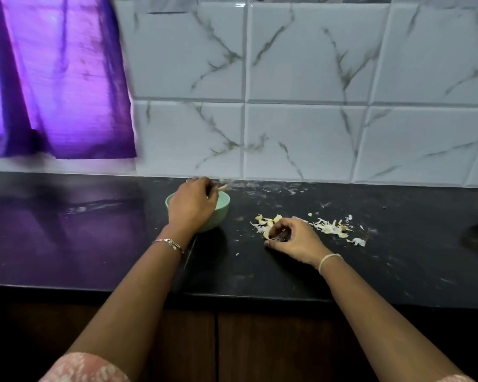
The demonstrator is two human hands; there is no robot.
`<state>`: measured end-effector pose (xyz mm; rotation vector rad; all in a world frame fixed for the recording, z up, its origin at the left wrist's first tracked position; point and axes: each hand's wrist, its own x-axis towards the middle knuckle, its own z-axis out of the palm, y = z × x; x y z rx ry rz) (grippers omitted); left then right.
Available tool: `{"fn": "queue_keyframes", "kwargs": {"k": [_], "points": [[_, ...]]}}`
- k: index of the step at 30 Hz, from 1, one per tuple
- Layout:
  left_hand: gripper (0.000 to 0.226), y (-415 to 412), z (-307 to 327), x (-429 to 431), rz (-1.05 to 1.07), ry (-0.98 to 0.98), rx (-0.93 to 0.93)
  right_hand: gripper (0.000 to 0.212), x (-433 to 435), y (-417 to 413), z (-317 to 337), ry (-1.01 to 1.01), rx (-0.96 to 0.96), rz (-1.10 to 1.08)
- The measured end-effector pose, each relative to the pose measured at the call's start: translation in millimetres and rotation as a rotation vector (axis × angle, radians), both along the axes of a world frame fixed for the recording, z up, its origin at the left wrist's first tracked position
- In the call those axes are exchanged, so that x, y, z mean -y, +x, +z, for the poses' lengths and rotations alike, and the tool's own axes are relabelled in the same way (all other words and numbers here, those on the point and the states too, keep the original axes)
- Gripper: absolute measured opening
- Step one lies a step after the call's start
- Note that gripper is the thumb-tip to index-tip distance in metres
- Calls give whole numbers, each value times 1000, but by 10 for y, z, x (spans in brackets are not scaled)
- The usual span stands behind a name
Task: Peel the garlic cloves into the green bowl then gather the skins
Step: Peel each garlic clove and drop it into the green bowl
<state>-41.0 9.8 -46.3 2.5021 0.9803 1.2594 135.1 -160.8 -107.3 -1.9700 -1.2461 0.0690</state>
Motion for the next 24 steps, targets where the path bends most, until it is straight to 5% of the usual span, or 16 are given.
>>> {"fn": "queue_keyframes", "kwargs": {"k": [6,14,18,24], "points": [[12,-257,70,-321,48,-109,-233,9,36,69,27,-86,192,-140],[26,-109,169,-203,-60,-40,-184,16,203,308,26,-58,257,-391],[27,116,156,113,-242,88,-139,20,163,290,49,94,114,-300],[45,594,-157,532,-539,-38,-275,17,85,152,137,320,-267,-76]]}}
